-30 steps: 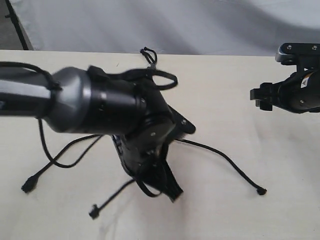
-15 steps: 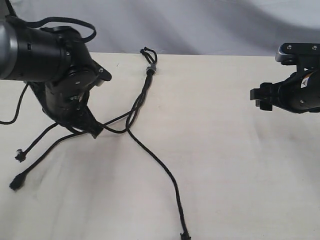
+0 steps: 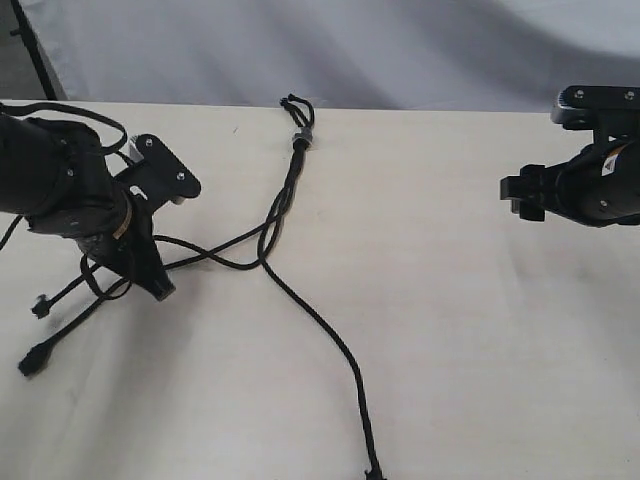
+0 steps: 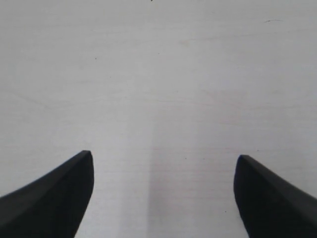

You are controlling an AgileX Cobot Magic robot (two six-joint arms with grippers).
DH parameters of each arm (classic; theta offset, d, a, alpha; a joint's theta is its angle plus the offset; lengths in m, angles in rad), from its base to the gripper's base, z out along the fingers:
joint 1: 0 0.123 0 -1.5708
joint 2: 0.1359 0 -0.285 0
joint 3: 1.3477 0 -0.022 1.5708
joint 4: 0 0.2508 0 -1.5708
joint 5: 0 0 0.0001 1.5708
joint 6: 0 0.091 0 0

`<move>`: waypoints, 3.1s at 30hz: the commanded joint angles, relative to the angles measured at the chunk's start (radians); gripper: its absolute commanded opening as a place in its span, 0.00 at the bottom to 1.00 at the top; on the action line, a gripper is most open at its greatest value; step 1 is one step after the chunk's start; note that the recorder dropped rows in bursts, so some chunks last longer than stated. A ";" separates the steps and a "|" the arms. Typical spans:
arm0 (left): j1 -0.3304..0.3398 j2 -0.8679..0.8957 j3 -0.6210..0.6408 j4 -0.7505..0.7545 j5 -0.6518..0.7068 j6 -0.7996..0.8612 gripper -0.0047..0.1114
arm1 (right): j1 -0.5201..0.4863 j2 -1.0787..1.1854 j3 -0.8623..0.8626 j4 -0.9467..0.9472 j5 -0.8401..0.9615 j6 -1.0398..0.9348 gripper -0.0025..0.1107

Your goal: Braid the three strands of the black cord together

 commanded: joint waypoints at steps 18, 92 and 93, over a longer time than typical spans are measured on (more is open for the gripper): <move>-0.199 0.052 0.097 -0.822 0.128 0.511 0.05 | 0.076 -0.008 -0.003 0.017 -0.054 0.002 0.67; -0.003 -0.066 0.190 -1.169 -0.166 0.996 0.05 | 0.898 0.054 -0.084 0.059 0.258 0.007 0.67; -0.003 -0.065 0.190 -1.173 -0.166 0.996 0.05 | 0.911 0.067 -0.084 0.061 0.251 0.012 0.67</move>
